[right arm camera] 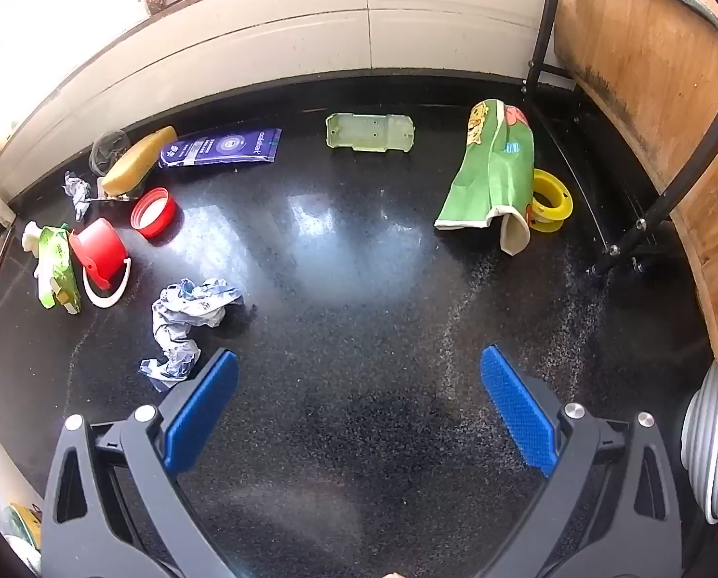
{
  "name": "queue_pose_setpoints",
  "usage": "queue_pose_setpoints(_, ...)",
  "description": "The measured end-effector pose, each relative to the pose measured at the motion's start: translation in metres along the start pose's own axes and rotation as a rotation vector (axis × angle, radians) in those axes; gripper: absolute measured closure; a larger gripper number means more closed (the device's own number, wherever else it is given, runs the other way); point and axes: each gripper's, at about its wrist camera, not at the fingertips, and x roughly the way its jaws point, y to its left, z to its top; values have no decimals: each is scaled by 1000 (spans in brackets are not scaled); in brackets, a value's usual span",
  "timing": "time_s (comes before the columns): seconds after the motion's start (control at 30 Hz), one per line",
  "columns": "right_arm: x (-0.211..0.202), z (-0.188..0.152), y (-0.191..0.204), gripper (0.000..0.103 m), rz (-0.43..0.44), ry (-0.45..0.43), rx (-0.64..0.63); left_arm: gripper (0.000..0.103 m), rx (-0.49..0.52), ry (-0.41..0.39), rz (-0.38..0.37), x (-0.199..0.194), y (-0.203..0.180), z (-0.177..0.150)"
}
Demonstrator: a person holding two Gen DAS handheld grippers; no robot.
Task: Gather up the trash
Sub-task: 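Approach the white foam piece with the left tool and the green snack bag with the right tool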
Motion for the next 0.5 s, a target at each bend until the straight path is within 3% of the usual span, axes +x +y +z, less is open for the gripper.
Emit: queue_pose_setpoints(0.5,9,-4,-2,6,-9,26,6,6,11,20,-2,8,-4,7)
